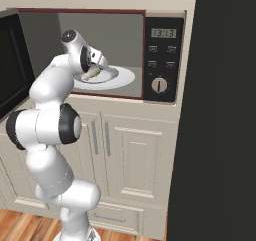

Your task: Transport the fish from the fridge to the microwave and turn on the microwave.

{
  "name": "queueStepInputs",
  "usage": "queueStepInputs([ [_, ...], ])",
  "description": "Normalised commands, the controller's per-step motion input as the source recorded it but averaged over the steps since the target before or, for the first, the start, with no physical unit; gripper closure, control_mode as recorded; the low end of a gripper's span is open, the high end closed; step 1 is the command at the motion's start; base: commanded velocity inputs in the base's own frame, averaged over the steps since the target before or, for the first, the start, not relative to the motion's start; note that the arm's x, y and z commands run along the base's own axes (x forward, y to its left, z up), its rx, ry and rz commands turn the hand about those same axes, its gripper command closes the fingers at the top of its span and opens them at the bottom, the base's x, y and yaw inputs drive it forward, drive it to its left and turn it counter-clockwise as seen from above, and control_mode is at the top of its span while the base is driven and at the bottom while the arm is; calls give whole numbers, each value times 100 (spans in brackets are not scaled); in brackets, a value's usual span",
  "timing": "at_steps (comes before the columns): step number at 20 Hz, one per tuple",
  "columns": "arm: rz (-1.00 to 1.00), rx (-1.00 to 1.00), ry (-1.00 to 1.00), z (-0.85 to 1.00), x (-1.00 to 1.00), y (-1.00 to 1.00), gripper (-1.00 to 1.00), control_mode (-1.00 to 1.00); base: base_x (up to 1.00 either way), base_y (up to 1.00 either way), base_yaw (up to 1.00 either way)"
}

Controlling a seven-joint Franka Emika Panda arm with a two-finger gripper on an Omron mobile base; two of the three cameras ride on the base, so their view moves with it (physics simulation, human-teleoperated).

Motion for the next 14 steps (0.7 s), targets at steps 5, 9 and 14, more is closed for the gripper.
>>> queueStepInputs([
  [5, 0, 1, -7, 14, -45, 0, -100, -100, 0, 0, 0],
  [9, 0, 0, 1, 31, -51, -3, -100, -100, 0, 0, 0],
  [14, 4, 0, -5, 28, -65, -2, -100, -100, 0, 0, 0],
])
